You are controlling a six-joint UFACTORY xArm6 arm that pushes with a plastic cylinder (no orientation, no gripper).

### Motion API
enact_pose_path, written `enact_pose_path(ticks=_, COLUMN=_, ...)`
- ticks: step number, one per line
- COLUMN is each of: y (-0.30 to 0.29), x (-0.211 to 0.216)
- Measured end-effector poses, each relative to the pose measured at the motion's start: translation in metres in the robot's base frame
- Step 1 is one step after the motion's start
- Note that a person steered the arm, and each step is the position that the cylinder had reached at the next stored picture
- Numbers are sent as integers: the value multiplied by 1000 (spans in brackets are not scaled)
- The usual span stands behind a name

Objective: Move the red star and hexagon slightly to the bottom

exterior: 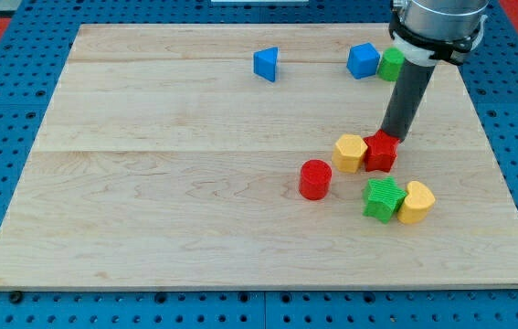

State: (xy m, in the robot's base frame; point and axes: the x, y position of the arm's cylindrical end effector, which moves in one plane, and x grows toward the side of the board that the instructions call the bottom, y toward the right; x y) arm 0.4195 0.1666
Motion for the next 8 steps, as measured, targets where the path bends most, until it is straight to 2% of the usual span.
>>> enact_pose_path(ticks=1, y=-31, x=-16)
enact_pose_path(ticks=2, y=-49, x=2)
enact_pose_path(ticks=3, y=-31, x=24)
enact_pose_path(ticks=4, y=-48, x=11)
enact_pose_path(ticks=5, y=-20, x=-4)
enact_pose_path(ticks=6, y=17, x=19)
enact_pose_path(ticks=7, y=16, x=33)
enact_pose_path(ticks=8, y=22, x=2)
